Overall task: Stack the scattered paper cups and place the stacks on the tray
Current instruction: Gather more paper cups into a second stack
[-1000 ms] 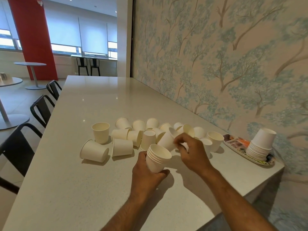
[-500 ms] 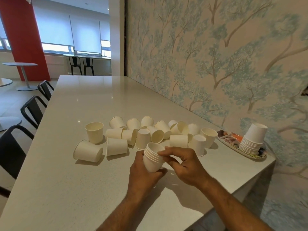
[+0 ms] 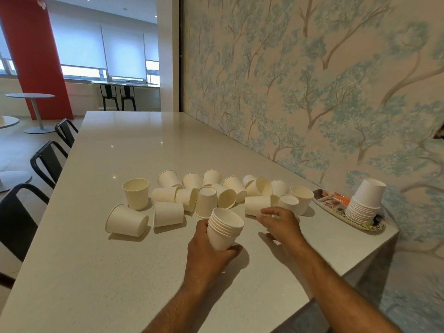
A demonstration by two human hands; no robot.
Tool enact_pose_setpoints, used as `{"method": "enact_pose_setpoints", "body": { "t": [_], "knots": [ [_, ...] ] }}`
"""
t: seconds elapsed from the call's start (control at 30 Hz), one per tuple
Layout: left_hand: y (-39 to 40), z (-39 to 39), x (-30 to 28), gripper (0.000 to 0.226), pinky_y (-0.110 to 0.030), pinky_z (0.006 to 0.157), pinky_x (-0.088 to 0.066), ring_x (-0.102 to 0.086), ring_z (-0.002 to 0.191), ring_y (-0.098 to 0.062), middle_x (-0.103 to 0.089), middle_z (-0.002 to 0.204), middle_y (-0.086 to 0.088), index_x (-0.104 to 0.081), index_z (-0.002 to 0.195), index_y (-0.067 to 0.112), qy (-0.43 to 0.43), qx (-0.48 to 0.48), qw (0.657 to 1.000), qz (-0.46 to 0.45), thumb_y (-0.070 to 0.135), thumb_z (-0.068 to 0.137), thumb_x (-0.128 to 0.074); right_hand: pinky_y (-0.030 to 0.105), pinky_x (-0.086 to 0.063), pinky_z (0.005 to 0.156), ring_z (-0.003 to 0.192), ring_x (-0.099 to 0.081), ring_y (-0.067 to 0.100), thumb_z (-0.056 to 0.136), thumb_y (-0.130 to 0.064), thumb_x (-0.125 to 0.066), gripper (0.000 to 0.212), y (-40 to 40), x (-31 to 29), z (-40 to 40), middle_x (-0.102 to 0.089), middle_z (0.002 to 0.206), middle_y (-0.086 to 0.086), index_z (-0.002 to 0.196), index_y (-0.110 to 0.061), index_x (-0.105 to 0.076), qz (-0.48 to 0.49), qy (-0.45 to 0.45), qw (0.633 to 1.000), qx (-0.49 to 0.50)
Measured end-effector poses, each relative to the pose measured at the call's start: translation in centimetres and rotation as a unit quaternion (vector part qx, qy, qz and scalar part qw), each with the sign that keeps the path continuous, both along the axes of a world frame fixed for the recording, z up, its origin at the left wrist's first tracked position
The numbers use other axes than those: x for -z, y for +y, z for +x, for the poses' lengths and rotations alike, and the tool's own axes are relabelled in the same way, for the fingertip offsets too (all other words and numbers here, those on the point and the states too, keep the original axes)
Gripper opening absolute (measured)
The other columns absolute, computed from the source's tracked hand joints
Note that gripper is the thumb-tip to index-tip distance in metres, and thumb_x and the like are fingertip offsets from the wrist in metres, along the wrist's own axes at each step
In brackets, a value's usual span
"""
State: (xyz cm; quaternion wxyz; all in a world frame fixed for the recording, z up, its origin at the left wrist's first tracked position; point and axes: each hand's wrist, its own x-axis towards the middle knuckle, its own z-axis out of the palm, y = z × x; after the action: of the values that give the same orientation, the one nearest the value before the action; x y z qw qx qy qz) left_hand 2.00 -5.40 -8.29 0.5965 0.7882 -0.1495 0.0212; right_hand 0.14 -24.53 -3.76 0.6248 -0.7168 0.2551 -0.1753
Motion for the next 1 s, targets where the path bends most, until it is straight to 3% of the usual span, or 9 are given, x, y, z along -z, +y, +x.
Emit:
{"method": "enact_pose_setpoints", "body": {
  "t": [0.1,0.13,0.23,0.27,0.4,0.53,0.77,0.87,1.0],
  "knots": [
    [0.0,0.0,0.0,0.080,-0.007,0.060,-0.042,-0.059,0.091,0.000,-0.055,0.103,0.023,-0.039,0.120,0.039,-0.001,0.003,1.000,-0.005,0.039,0.061,-0.092,0.034,-0.055,0.093,0.116,-0.052,0.027,0.091,-0.001,-0.066,0.023,0.4,0.1,0.1,-0.053,0.122,0.008,0.110,-0.012,-0.066,0.108,-0.017,0.994,0.004],
    [0.1,-0.1,0.0,0.079,-0.008,0.060,-0.042,-0.059,0.091,-0.001,-0.055,0.103,0.022,-0.040,0.120,0.039,-0.001,0.005,1.000,-0.006,0.038,0.061,-0.092,0.035,-0.054,0.093,0.118,-0.051,0.030,0.091,0.000,-0.065,0.022,0.4,0.2,-0.1,-0.053,0.124,0.010,0.109,-0.011,-0.067,0.079,-0.020,0.997,0.008],
    [0.1,-0.1,0.0,0.077,-0.007,0.056,-0.045,-0.060,0.090,-0.001,-0.057,0.103,0.022,-0.041,0.118,0.039,-0.005,0.008,1.000,-0.006,0.037,0.060,-0.092,0.008,-0.049,0.055,0.105,-0.056,0.026,0.089,-0.002,-0.068,0.014,0.8,-0.1,-0.8,-0.059,0.118,0.014,0.099,-0.011,-0.072,-0.067,-0.039,0.996,0.035],
    [0.1,-0.1,0.0,0.076,-0.006,0.055,-0.046,-0.060,0.090,-0.001,-0.057,0.102,0.021,-0.041,0.117,0.041,-0.007,0.010,1.000,-0.007,0.036,0.060,-0.092,0.005,-0.047,0.052,0.103,-0.058,0.024,0.089,-0.003,-0.069,0.013,0.9,-0.3,-1.2,-0.061,0.114,0.013,0.096,-0.013,-0.072,-0.102,-0.055,0.993,0.040],
    [0.1,-0.1,0.1,0.070,-0.002,0.057,-0.045,-0.060,0.087,0.005,-0.058,0.100,0.022,-0.042,0.106,0.047,-0.014,0.014,1.000,-0.001,0.035,0.059,-0.092,0.028,-0.054,0.076,0.097,-0.064,0.021,0.086,-0.006,-0.072,0.024,1.0,-2.2,-2.5,-0.068,0.101,0.000,0.096,-0.027,-0.063,-0.216,-0.163,0.962,0.029],
    [0.0,-0.2,0.2,0.066,-0.006,0.056,-0.047,-0.060,0.084,0.010,-0.060,0.097,0.021,-0.043,0.101,0.048,-0.022,0.008,1.000,0.008,0.038,0.057,-0.091,0.037,-0.056,0.084,0.095,-0.069,0.018,0.086,-0.008,-0.074,0.028,1.2,-4.4,-3.9,-0.073,0.097,-0.007,0.098,-0.032,-0.069,-0.207,-0.290,0.934,-0.036],
    [-0.1,-0.6,0.1,0.075,-0.021,0.068,-0.057,-0.062,0.088,-0.002,-0.060,0.101,0.019,-0.045,0.116,0.040,-0.050,0.012,0.999,0.010,0.040,0.057,-0.091,0.036,-0.055,0.091,0.105,-0.066,0.016,0.084,-0.006,-0.075,0.028,3.0,-2.8,-5.1,-0.073,0.103,-0.010,0.097,-0.030,-0.078,-0.283,-0.232,0.913,-0.183],
    [-0.1,-0.6,-0.1,0.077,-0.023,0.070,-0.058,-0.063,0.089,-0.004,-0.061,0.103,0.016,-0.046,0.120,0.035,-0.055,0.010,0.998,0.008,0.038,0.058,-0.092,0.027,-0.055,0.091,0.107,-0.064,0.013,0.086,-0.014,-0.072,0.023,3.0,-2.2,-5.2,-0.072,0.105,-0.016,0.102,-0.030,-0.076,-0.302,-0.199,0.901,-0.240],
    [0.0,-0.7,-0.3,0.073,-0.008,0.059,-0.049,-0.061,0.085,0.008,-0.060,0.098,0.021,-0.044,0.114,0.041,-0.040,0.011,0.999,0.001,0.037,0.058,-0.092,0.031,-0.053,0.091,0.106,-0.065,0.009,0.082,-0.024,-0.076,0.018,1.1,-2.2,-4.1,-0.073,0.104,-0.013,0.100,-0.025,-0.076,-0.302,-0.226,0.914,-0.149]
  ]
}}
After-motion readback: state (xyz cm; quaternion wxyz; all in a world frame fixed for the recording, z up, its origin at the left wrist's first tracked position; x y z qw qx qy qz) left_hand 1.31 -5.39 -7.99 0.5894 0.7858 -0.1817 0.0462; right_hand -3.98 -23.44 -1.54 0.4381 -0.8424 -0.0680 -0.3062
